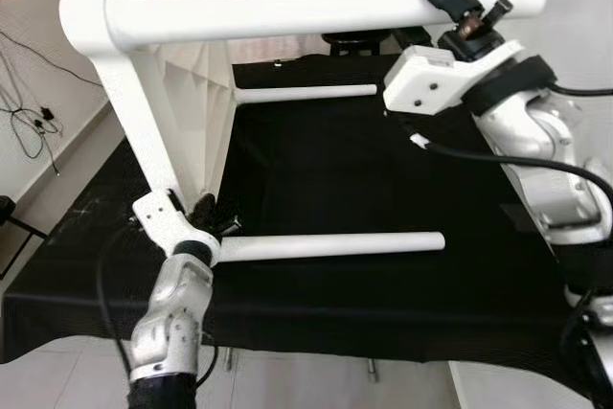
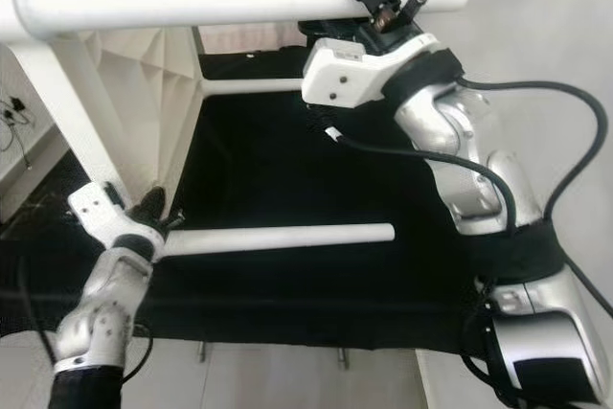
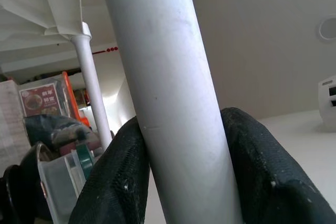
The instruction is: Building children table
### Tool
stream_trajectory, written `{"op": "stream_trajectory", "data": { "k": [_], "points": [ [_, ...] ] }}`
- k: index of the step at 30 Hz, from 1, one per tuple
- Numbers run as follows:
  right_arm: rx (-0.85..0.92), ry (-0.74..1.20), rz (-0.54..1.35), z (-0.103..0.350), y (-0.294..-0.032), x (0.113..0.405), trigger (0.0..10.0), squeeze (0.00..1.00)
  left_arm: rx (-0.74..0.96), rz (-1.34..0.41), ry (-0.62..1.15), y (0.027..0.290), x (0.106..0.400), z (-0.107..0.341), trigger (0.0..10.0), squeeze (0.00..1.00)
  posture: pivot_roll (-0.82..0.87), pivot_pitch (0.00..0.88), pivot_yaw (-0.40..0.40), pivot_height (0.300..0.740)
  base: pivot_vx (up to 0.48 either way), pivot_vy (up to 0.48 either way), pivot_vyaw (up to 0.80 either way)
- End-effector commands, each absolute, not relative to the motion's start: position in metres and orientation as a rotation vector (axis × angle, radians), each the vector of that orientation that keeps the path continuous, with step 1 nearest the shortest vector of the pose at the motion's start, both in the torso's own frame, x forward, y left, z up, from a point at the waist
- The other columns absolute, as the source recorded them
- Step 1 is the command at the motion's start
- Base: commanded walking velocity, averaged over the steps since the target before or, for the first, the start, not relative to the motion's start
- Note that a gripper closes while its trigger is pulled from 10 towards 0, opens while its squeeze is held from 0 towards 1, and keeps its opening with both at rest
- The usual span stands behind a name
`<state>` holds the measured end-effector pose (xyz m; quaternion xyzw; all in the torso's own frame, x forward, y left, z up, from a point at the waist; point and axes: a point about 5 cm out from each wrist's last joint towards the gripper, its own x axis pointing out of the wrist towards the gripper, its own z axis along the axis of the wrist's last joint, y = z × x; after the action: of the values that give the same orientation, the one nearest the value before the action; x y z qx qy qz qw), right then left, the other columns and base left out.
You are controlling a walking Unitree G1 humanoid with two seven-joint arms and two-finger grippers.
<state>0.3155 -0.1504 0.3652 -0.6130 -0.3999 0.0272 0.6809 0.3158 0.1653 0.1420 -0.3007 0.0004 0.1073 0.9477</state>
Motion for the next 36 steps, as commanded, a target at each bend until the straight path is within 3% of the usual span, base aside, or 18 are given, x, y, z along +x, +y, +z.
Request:
{"op": "stream_trajectory", "data": {
  "k": [1, 11, 12, 17, 18, 19, 20, 21, 22, 23, 25, 27, 32, 34, 35, 36],
  "points": [
    [-1.31, -0.94, 0.051, 0.374, -0.149, 0.31, 0.0, 0.0, -0.601, 0.324, 0.013, 0.182, 0.314, 0.133, 10.0, 0.0, -0.22, 0.076, 0.021, 0.74, 0.0, 0.0, 0.0],
    [-1.307, -0.912, 0.028, 0.377, -0.157, 0.308, 0.0, 0.0, -0.614, 0.488, -0.012, 0.227, 0.328, 0.129, 10.0, 0.0, -0.24, 0.099, 0.032, 0.74, 0.0, 0.0, 0.0],
    [-1.282, -0.797, -0.018, 0.373, -0.176, 0.316, 0.0, 0.0, -0.579, 0.549, -0.106, 0.251, 0.326, 0.148, 10.0, 0.0, -0.24, 0.111, 0.032, 0.74, 0.0, 0.0, 0.0],
    [-1.26, -0.713, -0.051, 0.369, -0.189, 0.321, 0.0, 0.0, -0.555, 0.592, -0.175, 0.268, 0.323, 0.162, 10.0, 0.0, -0.23, 0.114, 0.029, 0.74, 0.0, 0.0, 0.0],
    [-1.231, -0.568, -0.101, 0.358, -0.213, 0.33, 0.0, 0.0, -0.461, 0.617, -0.329, 0.298, 0.318, 0.205, 10.0, 0.0, -0.21, 0.115, 0.025, 0.74, 0.0, 0.0, 0.0],
    [-1.231, -0.568, -0.101, 0.358, -0.213, 0.33, 0.0, 0.0, -0.461, 0.617, -0.329, 0.298, 0.318, 0.205, 10.0, 0.0, -0.21, 0.115, 0.025, 0.74, 0.0, 0.0, 0.0],
    [-1.219, -0.453, -0.136, 0.347, -0.231, 0.336, 0.0, 0.0, -0.35, 0.609, -0.479, 0.321, 0.309, 0.255, 10.0, 0.0, -0.19, 0.118, 0.023, 0.74, 0.0, 0.0, 0.0],
    [-1.219, -0.453, -0.136, 0.347, -0.231, 0.336, 0.0, 0.0, -0.35, 0.609, -0.479, 0.321, 0.309, 0.255, 10.0, 0.0, -0.19, 0.118, 0.023, 0.74, 0.0, 0.0, 0.0],
    [-1.212, -0.362, -0.143, 0.335, -0.242, 0.341, 0.0, 0.0, -0.241, 0.571, -0.601, 0.332, 0.301, 0.303, 10.0, 0.0, -0.17, 0.115, 0.019, 0.74, 0.0, 0.0, 0.0],
    [-1.195, -0.298, -0.144, 0.325, -0.247, 0.346, 0.0, 0.0, -0.155, 0.517, -0.697, 0.335, 0.294, 0.345, 10.0, 0.0, -0.15, 0.113, 0.016, 0.74, 0.0, 0.0, 0.0],
    [-1.195, -0.298, -0.144, 0.325, -0.247, 0.346, 0.0, 0.0, -0.155, 0.517, -0.697, 0.335, 0.294, 0.345, 10.0, 0.0, -0.15, 0.113, 0.016, 0.74, 0.0, 0.0, 0.0],
    [-1.11, -0.18, -0.102, 0.3, -0.246, 0.359, 0.0, 0.0, -0.048, 0.381, -0.811, 0.323, 0.291, 0.412, 10.0, 0.0, -0.12, 0.106, 0.014, 0.74, 0.0, 0.0, 0.0],
    [-0.999, -0.047, -0.043, 0.268, -0.237, 0.371, 0.0, 0.0, 0.005, 0.248, -0.9, 0.306, 0.287, 0.471, 10.0, 0.0, -0.09, 0.101, 0.011, 0.74, 0.0, 0.0, 0.0],
    [-0.994, -0.034, -0.037, 0.266, -0.236, 0.372, 0.0, 0.0, 0.003, 0.236, -0.907, 0.304, 0.287, 0.475, 10.0, 0.0, -0.09, 0.101, 0.011, 0.74, 0.0, 0.0, 0.0],
    [-0.809, 0.068, 0.011, 0.236, -0.227, 0.378, 0.0, 0.0, 0.02, 0.178, -0.921, 0.293, 0.291, 0.491, 10.0, 0.0, -0.07, 0.101, 0.01, 0.74, 0.0, 0.0, 0.0],
    [-0.809, 0.068, 0.011, 0.236, -0.227, 0.378, 0.0, 0.0, 0.02, 0.178, -0.921, 0.293, 0.291, 0.491, 10.0, 0.0, -0.07, 0.101, 0.01, 0.74, 0.0, 0.0, 0.0]
  ]
}}
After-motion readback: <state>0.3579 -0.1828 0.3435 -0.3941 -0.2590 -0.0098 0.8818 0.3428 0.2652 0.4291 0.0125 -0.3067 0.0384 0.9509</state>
